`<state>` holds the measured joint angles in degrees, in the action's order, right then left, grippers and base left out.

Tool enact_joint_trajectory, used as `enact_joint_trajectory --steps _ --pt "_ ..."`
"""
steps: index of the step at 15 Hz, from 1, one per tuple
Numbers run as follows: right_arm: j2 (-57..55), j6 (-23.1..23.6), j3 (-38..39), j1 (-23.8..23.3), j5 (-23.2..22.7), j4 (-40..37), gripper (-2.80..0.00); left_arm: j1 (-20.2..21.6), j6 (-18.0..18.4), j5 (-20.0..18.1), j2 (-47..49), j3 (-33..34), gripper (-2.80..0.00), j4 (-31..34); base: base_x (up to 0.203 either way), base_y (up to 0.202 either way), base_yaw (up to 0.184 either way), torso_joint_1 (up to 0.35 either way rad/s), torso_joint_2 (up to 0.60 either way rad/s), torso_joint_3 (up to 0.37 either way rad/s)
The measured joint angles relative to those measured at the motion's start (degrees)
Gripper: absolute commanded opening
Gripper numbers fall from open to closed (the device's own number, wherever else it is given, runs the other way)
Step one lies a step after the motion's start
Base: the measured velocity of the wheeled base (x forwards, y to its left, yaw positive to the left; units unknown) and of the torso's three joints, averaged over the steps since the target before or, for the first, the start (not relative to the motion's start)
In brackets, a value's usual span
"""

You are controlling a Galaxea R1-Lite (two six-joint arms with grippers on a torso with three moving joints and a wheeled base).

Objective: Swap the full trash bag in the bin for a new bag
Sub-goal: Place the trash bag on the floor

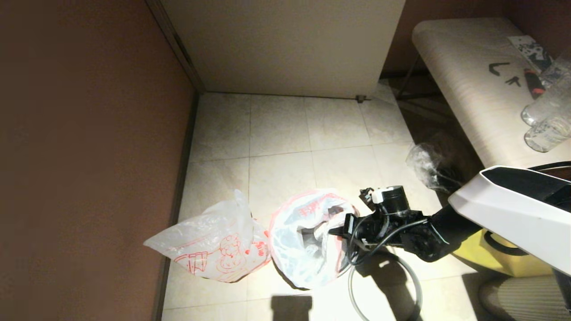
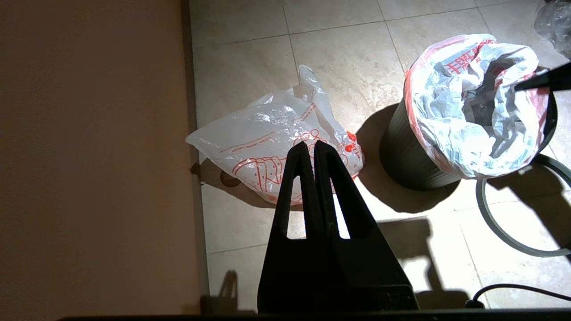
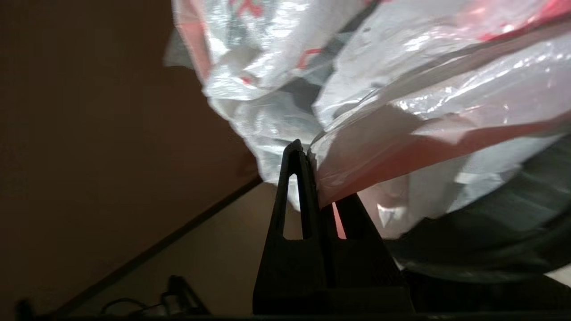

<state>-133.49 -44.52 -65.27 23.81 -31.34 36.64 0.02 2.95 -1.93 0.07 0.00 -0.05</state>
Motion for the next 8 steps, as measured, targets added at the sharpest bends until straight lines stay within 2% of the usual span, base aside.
enact_joint_trajectory --steps 4,8 --pt "0.4 -5.4 -0.1 -0.1 -6.1 3.3 -2.8 0.0 0.0 0.0 0.0 0.0 -2.8 0.0 0.0 0.0 0.0 0.0 0.0 0.0" --pt "0.5 -15.6 -0.2 -0.1 -11.0 11.8 -2.8 0.0 0.0 0.0 0.0 0.0 -2.8 0.0 0.0 0.0 0.0 0.0 0.0 0.0"
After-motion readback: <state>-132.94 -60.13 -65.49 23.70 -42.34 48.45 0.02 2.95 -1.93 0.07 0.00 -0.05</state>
